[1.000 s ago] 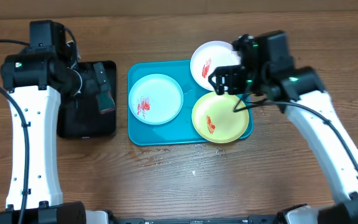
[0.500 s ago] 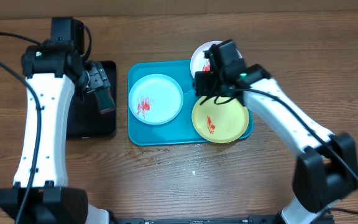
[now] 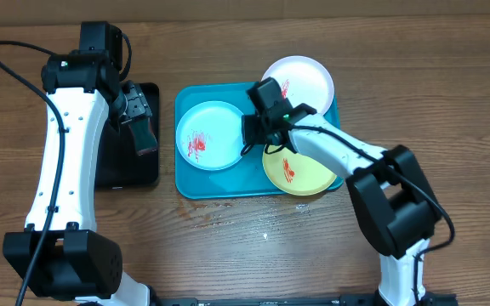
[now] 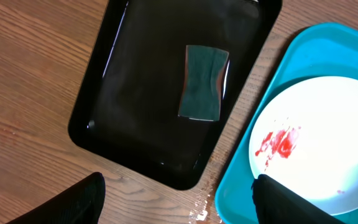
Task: Clean dirty plates on tray and stack at the side
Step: 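Move left gripper to sponge and right gripper to light blue plate rim, then grasp sponge with left gripper and lift it from black tray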
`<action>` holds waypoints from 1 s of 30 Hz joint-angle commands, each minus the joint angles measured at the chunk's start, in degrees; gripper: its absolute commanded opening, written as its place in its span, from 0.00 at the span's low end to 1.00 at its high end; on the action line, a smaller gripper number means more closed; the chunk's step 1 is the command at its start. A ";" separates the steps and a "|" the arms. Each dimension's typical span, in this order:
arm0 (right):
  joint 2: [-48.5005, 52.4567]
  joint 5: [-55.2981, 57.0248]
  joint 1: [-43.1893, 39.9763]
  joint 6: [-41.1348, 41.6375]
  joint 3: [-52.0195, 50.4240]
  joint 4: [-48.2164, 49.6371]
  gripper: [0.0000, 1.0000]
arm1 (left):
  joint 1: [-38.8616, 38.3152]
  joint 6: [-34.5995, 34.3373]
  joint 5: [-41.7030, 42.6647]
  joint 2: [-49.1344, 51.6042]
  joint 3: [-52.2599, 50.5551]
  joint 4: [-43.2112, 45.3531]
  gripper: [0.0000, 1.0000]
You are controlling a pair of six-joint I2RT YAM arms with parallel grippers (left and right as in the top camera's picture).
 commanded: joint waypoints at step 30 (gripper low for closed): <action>4.15 2.01 1.84 5.31 1.42 2.84 0.04 | -0.02 -0.07 -1.40 0.33 -16.09 19.91 0.52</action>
